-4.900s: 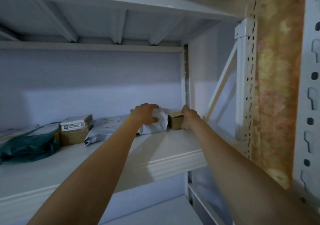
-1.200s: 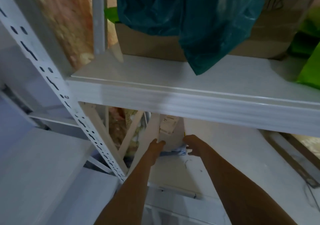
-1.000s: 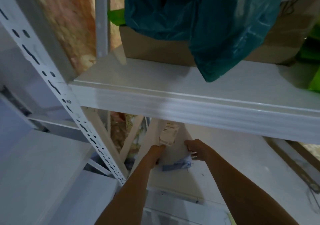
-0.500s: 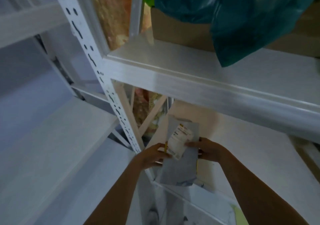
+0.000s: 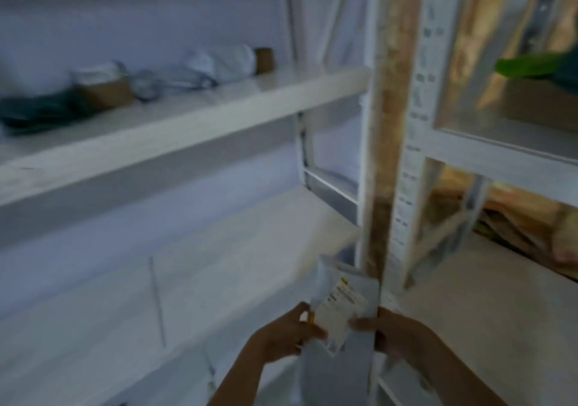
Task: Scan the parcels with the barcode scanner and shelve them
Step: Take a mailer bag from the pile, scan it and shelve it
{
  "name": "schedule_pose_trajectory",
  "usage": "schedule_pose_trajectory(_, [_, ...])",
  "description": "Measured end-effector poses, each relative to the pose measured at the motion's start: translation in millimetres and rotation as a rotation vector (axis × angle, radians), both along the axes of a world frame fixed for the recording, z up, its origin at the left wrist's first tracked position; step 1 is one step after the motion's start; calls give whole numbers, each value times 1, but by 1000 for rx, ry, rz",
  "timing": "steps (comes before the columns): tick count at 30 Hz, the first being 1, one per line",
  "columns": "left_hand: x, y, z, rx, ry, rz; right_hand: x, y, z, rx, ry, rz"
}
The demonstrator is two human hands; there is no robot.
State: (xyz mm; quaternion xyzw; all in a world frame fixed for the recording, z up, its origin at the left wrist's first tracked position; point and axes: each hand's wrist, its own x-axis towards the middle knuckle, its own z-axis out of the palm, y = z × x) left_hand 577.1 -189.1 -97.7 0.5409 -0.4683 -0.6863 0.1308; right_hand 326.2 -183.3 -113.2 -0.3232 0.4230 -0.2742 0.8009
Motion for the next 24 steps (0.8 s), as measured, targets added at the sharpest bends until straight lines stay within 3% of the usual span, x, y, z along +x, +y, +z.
schedule_pose_trajectory(11, [332, 135, 70, -345, 205, 813, 384, 21, 82, -287, 38, 290])
schedule_pose_trajectory(17, [442, 193, 88, -431, 188, 979, 517, 55, 109, -375, 67, 351])
schedule_pose_trajectory(24, [533, 214, 71, -486, 106, 1111, 622, 57, 96, -415, 82, 433])
